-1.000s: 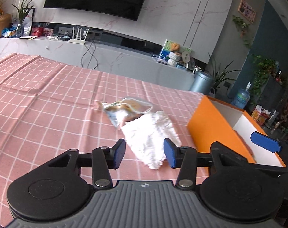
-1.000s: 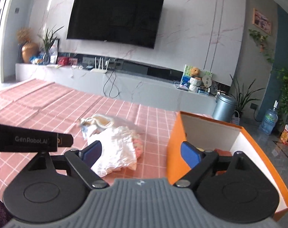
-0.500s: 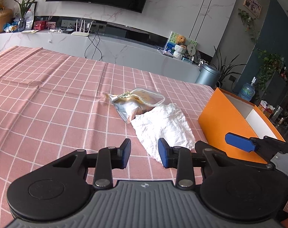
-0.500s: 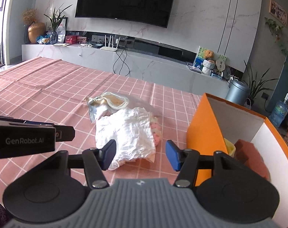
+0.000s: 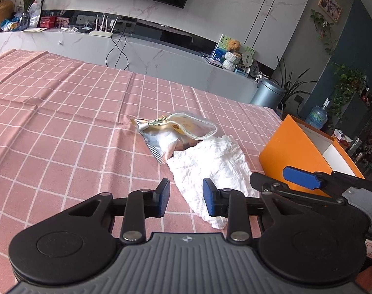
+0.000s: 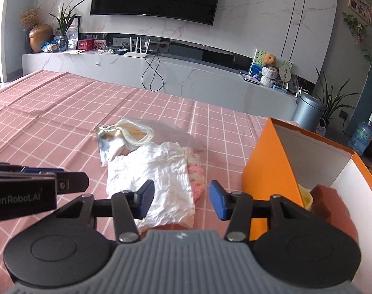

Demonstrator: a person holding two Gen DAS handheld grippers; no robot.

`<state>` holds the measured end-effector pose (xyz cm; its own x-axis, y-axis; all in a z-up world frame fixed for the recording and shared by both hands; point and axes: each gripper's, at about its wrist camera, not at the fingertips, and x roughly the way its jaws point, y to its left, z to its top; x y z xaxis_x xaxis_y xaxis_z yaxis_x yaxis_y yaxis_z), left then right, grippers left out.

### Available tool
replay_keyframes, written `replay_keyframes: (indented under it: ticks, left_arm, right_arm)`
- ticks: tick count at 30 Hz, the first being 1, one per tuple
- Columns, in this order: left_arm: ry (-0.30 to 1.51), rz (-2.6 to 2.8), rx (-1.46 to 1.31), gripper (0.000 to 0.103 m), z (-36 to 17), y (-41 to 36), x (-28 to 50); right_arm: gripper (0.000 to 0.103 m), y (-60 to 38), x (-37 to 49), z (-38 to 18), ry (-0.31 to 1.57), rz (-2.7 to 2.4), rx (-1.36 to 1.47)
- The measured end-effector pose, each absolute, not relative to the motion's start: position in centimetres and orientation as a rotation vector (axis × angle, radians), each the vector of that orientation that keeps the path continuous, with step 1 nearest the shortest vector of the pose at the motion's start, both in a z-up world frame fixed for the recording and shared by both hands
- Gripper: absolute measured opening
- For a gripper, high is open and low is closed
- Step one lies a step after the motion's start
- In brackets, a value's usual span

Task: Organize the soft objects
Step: 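Grasp the white fabric with the left tool while the right tool grasps the pink crocheted item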

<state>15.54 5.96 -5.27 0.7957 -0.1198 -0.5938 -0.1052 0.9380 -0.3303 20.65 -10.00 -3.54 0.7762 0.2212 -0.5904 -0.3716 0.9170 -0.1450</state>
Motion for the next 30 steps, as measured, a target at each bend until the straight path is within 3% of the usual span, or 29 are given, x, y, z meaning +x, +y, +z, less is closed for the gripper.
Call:
replay_keyframes:
  ticks: [10,12,15,19,30]
  left_arm:
    - [0.7,-0.009,-0.371,0.036,-6.7,6.2,17.4]
    - [0.707,-0.015,-0.377,0.036,-7.0,6.3,17.6]
    - [0.717,-0.023,-0.378,0.036,-7.4,6.2,18.0]
    - [0.724,-0.026,-0.376,0.036,-7.5,6.0,18.1]
    - [0.735,-0.005,-0.353,0.034,-7.3,6.1,16.3]
  right_arm:
    - [0.051,-9.1,23.3,-6.2,0.702,0.327,-0.24]
    - [0.048,-9.3,23.6,-6.6,0.721,0.339,-0.227]
    - [0.027,-9.4,23.8,-6.9,0.744,0.365,-0.2]
    - [0.015,-9.2,23.4,-7.1,0.747,0.395,-0.2]
    - [0.01,-9.4,20.9,-6.8,0.791,0.475,-0.125]
